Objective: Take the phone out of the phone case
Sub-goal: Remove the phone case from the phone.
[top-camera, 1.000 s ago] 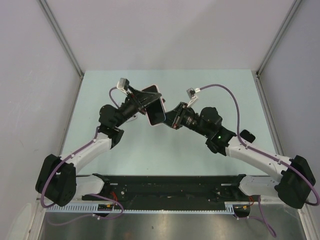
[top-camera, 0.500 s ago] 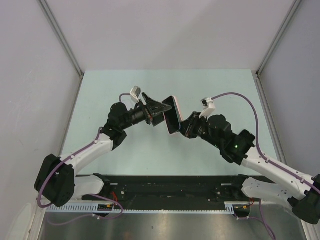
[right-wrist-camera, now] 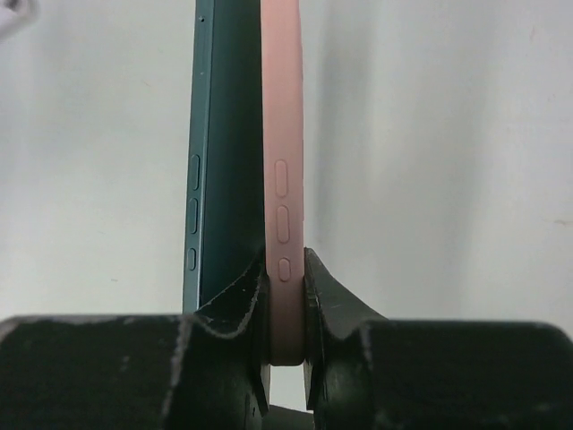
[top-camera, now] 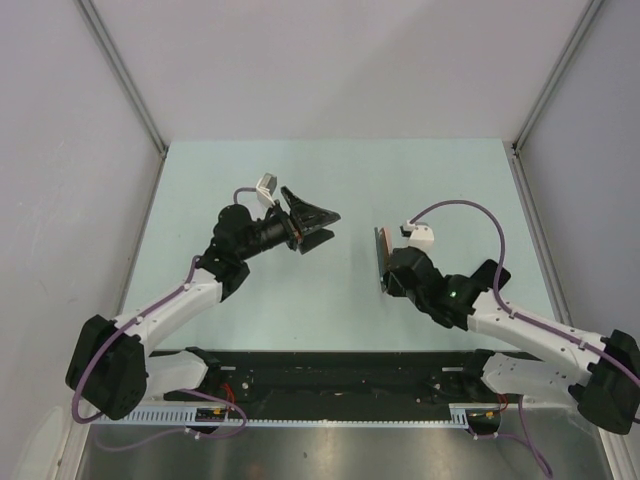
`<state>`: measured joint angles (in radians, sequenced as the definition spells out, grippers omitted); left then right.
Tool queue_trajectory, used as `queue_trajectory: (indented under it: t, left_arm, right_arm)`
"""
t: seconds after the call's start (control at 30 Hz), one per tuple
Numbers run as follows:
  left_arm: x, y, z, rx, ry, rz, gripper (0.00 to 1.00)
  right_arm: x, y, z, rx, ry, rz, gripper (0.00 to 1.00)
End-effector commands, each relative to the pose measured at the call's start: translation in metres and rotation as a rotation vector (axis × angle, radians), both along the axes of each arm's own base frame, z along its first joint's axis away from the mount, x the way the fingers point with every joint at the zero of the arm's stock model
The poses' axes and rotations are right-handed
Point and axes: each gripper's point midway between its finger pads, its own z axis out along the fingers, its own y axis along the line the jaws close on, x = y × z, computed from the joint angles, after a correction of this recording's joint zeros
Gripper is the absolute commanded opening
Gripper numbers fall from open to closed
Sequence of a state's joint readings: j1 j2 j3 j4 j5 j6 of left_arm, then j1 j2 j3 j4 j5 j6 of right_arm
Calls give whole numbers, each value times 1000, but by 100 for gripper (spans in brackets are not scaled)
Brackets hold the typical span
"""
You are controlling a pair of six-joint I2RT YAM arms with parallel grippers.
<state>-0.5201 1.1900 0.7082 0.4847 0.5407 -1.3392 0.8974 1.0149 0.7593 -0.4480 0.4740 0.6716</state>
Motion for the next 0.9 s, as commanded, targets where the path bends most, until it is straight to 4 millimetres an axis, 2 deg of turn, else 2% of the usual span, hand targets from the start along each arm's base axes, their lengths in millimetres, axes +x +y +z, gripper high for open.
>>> queue_trajectory:
  t: [0.0, 0.17, 0.3, 0.4, 0.43, 0.53, 0.57, 0.63, 0.67, 0.73, 0.8, 0.87]
  left_arm:
    - [3, 2, 11, 8, -47, 11, 100]
    - [2, 1, -7, 38, -4, 3, 100]
    - [3, 1, -17, 79, 4, 0, 100]
    - [7, -4, -54, 230, 51, -26, 100]
    - [10, -7, -74, 289, 68, -42, 100]
    - [3, -22, -100, 337, 90, -95, 100]
    - [-2, -34, -117, 368, 119, -136, 100]
    - [-4, -49, -119, 377, 110, -179, 100]
    - [-8, -59, -130, 399, 123, -210, 100]
    - [-4, -70, -130, 432, 106, -222, 100]
    - [0, -77, -140, 485, 109, -209, 100]
    - [5, -83, -138, 527, 94, -208, 99]
  right_arm:
    - [13, 0, -12, -11, -41, -50, 0]
    - [15, 6, -42, 7, 12, -32, 0]
    - [19, 7, -50, 41, 27, -34, 0]
    - [20, 8, -58, 68, 42, -33, 0]
    - [19, 9, -60, 77, 52, -25, 0]
    - [19, 9, -64, 86, 59, -28, 0]
    - [18, 9, -65, 84, 64, -26, 0]
    - [18, 10, -67, 81, 69, -23, 0]
    - [18, 10, -68, 82, 70, -24, 0]
    - [18, 10, -68, 82, 71, -22, 0]
    - [17, 10, -68, 78, 72, -21, 0]
    - [17, 10, -68, 79, 73, -19, 0]
